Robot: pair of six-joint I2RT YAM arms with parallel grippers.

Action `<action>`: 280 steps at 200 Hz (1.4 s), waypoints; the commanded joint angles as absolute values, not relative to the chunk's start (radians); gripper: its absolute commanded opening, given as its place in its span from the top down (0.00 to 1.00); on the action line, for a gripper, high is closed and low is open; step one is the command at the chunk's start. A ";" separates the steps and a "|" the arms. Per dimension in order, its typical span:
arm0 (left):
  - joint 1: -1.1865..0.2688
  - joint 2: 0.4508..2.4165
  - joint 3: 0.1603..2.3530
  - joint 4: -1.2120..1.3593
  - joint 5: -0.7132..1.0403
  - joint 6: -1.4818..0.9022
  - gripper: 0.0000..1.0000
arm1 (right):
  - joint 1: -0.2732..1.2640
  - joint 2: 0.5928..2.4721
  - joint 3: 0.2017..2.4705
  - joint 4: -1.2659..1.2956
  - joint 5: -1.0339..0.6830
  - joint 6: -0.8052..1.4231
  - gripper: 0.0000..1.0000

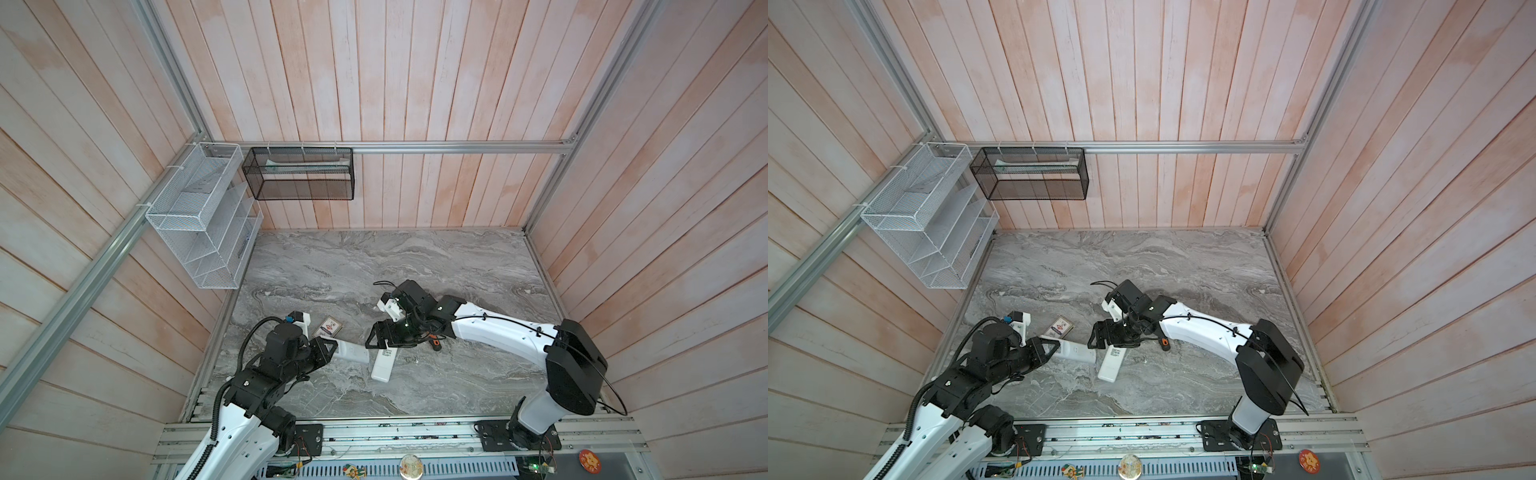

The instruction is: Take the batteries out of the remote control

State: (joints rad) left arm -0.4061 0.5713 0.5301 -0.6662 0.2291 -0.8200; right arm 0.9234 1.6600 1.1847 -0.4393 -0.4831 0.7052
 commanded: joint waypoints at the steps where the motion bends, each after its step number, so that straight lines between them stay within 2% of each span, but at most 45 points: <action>1: -0.408 0.600 0.509 -0.659 0.166 -0.834 1.00 | 0.933 1.712 1.211 -0.440 -0.508 0.669 0.12; 32: -0.408 0.554 0.448 -0.606 0.130 -0.892 1.00 | 0.933 1.767 1.234 -0.413 -0.527 0.667 0.12; 72: -0.407 0.369 0.360 -0.569 0.065 -0.962 1.00 | 0.937 1.827 1.284 -0.390 -0.548 0.671 0.12; 134: -0.407 0.151 0.294 -0.570 0.061 -0.954 1.00 | 0.954 1.892 1.337 -0.366 -0.577 0.655 0.12; 280: -0.409 0.239 0.276 -0.597 0.094 -1.022 1.00 | 0.968 1.974 1.395 -0.373 -0.591 0.657 0.07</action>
State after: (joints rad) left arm -0.4068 0.2424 0.2863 -0.6064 0.0975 -0.9966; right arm 0.9627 1.9343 1.3636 -0.3622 -0.5781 0.6617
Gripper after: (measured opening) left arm 0.201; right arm 0.920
